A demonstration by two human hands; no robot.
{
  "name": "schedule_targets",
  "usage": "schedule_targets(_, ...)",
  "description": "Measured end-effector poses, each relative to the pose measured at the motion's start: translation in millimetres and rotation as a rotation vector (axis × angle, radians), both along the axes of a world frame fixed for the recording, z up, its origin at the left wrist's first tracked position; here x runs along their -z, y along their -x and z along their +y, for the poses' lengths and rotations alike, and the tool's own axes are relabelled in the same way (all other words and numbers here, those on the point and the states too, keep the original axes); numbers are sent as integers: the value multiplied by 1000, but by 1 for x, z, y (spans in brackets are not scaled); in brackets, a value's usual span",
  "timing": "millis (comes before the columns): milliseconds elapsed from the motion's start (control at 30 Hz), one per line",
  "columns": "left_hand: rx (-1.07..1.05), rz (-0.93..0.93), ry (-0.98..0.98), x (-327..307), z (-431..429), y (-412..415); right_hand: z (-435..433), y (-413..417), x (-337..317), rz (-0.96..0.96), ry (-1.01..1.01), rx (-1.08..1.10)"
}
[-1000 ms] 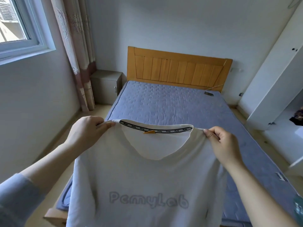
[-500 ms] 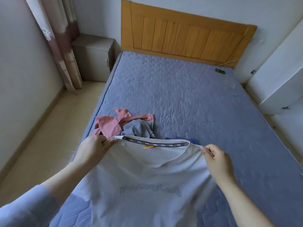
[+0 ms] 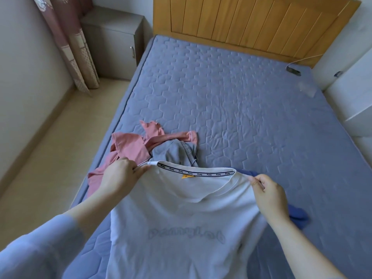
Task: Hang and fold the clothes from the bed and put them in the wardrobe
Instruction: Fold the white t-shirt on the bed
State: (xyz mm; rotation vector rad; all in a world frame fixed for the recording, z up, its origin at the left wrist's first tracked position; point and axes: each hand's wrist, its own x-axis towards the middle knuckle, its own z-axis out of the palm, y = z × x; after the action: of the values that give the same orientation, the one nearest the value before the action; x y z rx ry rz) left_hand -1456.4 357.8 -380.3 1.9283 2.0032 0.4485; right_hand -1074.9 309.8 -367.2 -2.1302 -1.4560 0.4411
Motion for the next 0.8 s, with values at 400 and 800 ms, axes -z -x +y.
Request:
schedule_targets(400, -18, 145, 32, 69, 94, -34, 95, -29, 74, -20, 102, -19)
schedule_targets(800, -57, 117, 143, 190, 129, -55, 149, -26, 202, -29, 213, -4)
